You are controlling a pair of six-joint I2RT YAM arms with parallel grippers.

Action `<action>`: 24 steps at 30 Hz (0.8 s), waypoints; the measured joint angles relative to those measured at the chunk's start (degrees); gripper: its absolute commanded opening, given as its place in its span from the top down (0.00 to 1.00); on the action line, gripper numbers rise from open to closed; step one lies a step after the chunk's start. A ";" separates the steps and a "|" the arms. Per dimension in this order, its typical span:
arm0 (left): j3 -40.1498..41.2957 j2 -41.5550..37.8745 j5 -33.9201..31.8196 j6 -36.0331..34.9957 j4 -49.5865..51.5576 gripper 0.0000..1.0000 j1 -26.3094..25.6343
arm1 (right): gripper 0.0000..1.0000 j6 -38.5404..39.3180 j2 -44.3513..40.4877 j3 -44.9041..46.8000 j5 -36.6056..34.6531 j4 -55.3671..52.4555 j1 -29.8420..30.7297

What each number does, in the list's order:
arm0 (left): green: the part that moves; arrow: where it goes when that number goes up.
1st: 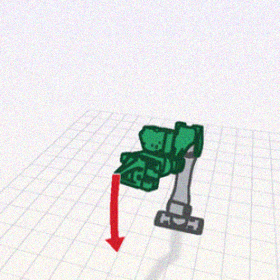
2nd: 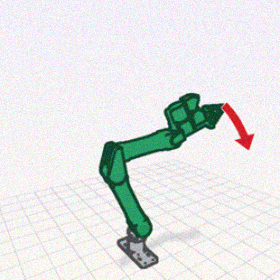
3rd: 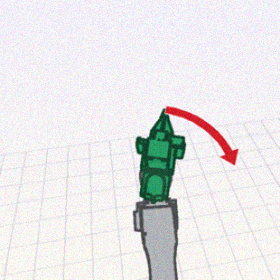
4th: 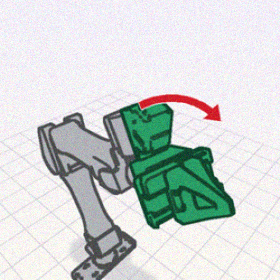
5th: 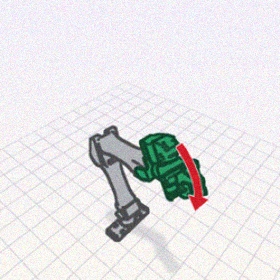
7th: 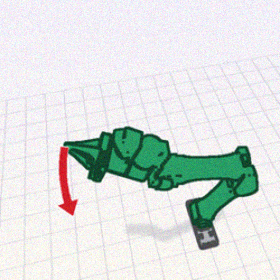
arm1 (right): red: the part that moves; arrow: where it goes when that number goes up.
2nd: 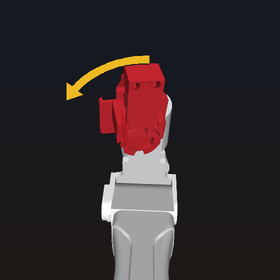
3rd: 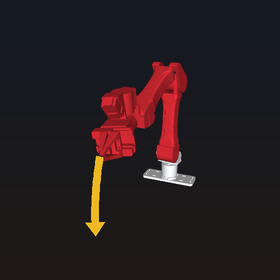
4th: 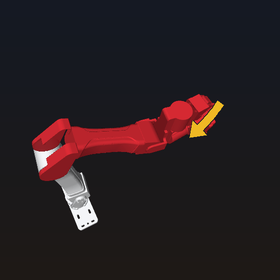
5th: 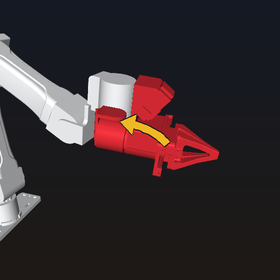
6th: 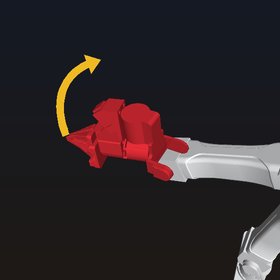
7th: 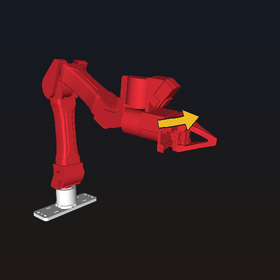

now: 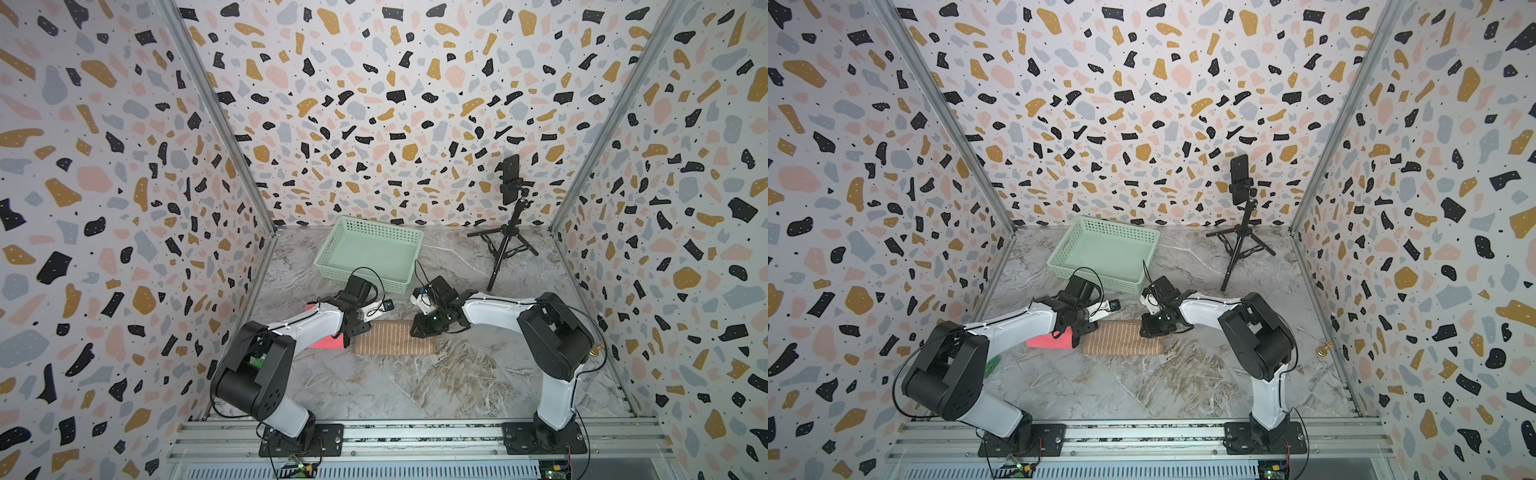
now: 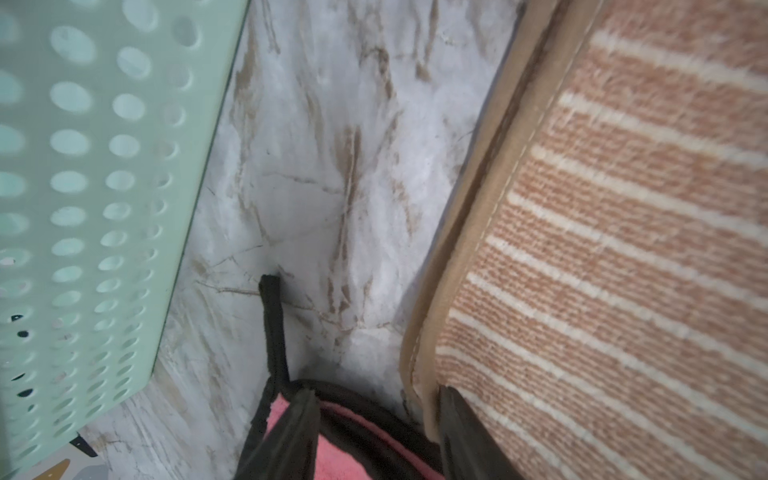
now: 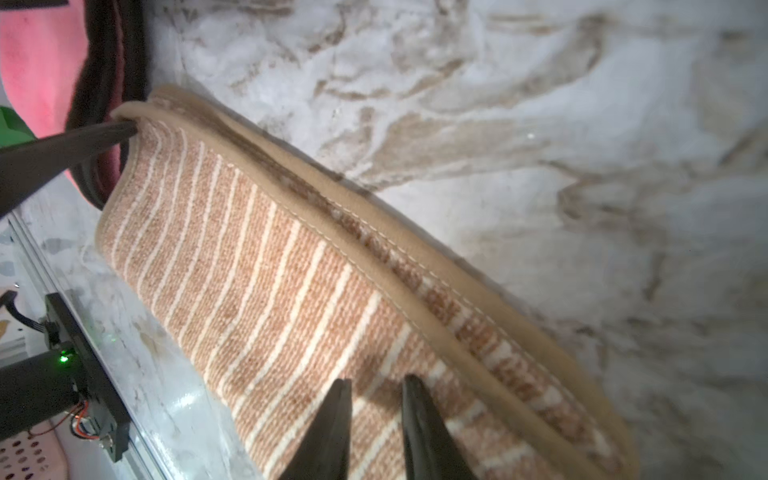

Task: Fold the square dishcloth
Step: Fold the cleaning item at the center of the board, then adjust the cleaning item at the center of the board.

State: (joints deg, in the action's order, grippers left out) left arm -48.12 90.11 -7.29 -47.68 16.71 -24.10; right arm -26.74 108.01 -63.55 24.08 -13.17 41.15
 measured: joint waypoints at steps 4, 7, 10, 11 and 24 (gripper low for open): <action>-0.02 2.97 -0.28 0.35 -1.70 0.54 -0.02 | 0.77 -1.81 -3.89 4.90 -3.06 1.42 0.00; -0.04 3.23 0.48 0.61 -3.69 0.53 -0.42 | 0.77 -3.76 -9.18 11.13 -5.38 2.71 0.31; -0.92 4.33 1.03 1.36 -5.14 0.51 -1.27 | 0.72 -5.97 -14.93 17.66 -6.56 3.80 0.76; -1.51 4.85 1.33 1.70 -5.18 0.49 -1.55 | 0.71 -6.56 -16.79 19.41 -6.73 3.93 0.96; -5.97 -8.26 11.52 4.59 8.11 0.49 -1.73 | 0.80 -7.37 -26.53 15.56 -2.71 2.49 1.66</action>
State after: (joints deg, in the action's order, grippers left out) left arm -54.08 81.84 4.23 -43.09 24.82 -25.82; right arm -34.11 81.47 -47.99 21.37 -10.68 42.81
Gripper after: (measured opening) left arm 0.532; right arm 0.247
